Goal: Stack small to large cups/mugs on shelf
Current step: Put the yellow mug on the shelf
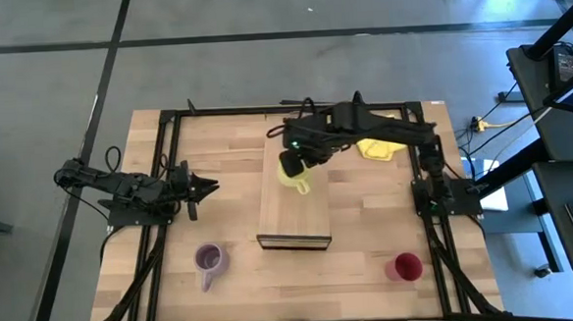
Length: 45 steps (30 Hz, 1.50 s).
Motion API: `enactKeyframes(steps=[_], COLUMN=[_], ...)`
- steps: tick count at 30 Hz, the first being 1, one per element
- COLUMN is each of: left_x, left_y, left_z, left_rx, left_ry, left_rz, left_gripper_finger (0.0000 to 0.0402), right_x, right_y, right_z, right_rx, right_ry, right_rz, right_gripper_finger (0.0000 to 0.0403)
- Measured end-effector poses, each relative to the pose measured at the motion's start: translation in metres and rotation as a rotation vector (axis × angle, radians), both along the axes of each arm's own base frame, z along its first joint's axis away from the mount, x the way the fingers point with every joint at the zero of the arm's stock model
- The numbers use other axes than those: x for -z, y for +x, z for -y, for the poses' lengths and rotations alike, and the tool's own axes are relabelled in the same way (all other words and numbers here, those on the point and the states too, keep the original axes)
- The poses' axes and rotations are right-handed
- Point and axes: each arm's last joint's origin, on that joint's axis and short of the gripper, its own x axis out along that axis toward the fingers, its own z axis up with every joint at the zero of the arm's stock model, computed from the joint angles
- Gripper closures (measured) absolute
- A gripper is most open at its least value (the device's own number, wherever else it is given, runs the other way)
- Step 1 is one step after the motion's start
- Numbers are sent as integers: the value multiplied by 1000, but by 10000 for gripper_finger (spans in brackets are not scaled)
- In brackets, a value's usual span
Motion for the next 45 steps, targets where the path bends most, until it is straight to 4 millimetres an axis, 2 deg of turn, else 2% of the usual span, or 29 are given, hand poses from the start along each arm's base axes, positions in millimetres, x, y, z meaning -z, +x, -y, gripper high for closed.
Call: enactKeyframes(steps=[8,22,39,42,45], left_x=[0,0,0,0,0], left_y=[0,0,0,0,0], left_z=[0,0,0,0,0], left_rx=[0,0,0,0,0], left_ry=[0,0,0,0,0], left_rz=[0,0,0,0,0], left_gripper_finger=[334,334,334,334,334], right_x=[20,17,15,14,14], right_y=[15,13,18,21,20], right_z=[5,8,12,15,23], right_rx=[-22,-10,-137,-145,-139], right_ry=[-3,-30,-64,-78,-74], right_rz=[-53,-49,-3,31,28], right_gripper_finger=[388,376,374,358,322])
